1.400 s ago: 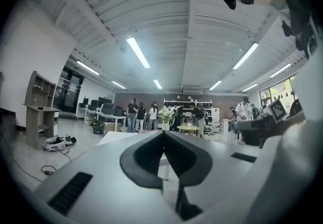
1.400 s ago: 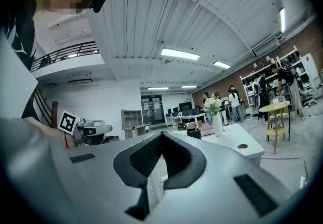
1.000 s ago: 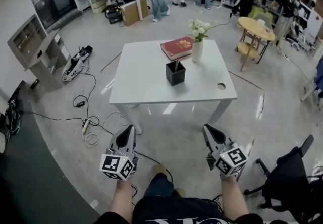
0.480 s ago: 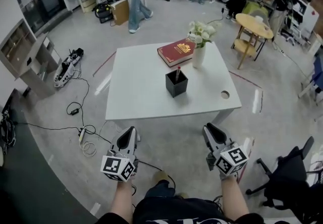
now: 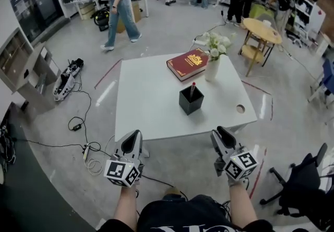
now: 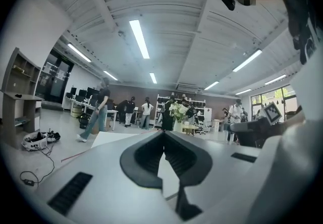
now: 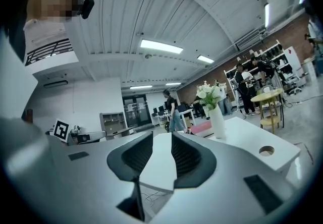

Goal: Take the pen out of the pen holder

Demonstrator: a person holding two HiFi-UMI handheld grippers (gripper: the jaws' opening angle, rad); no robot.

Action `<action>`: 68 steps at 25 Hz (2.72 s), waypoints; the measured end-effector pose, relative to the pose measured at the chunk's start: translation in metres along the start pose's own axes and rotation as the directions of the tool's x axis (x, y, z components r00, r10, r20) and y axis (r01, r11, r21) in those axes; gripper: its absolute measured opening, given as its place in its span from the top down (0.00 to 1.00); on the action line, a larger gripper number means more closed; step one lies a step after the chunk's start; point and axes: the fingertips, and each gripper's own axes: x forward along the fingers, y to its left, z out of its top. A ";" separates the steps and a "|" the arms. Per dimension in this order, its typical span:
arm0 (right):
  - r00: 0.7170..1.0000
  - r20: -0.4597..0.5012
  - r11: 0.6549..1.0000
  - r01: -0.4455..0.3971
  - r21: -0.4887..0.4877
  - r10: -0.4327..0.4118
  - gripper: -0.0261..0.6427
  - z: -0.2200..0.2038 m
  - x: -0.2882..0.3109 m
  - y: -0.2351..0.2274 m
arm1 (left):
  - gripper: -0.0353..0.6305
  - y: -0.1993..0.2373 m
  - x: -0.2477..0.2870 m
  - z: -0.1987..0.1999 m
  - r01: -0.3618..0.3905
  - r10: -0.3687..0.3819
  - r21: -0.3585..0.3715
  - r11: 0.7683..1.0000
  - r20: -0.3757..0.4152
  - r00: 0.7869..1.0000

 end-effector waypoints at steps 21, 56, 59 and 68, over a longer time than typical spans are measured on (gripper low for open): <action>0.994 -0.074 0.997 -0.082 -0.004 0.081 0.75 0.005 0.082 -0.052 | 0.94 0.017 0.086 -0.015 -0.015 0.014 -0.044 0.999 -0.033 0.999; 0.858 -0.302 0.903 -0.429 0.022 0.415 0.72 -0.009 0.243 -0.126 | 0.94 0.021 0.226 -0.052 -0.187 0.178 -0.062 0.980 -0.129 0.976; 0.828 -0.341 0.883 -0.469 0.013 0.445 0.72 -0.018 0.248 -0.124 | 0.94 0.024 0.231 -0.054 -0.187 0.175 -0.076 0.979 -0.137 0.975; 0.768 -0.457 0.849 -0.526 -0.050 0.448 0.71 -0.038 0.258 -0.113 | 0.94 0.031 0.234 -0.061 -0.168 0.150 -0.103 0.980 -0.165 0.975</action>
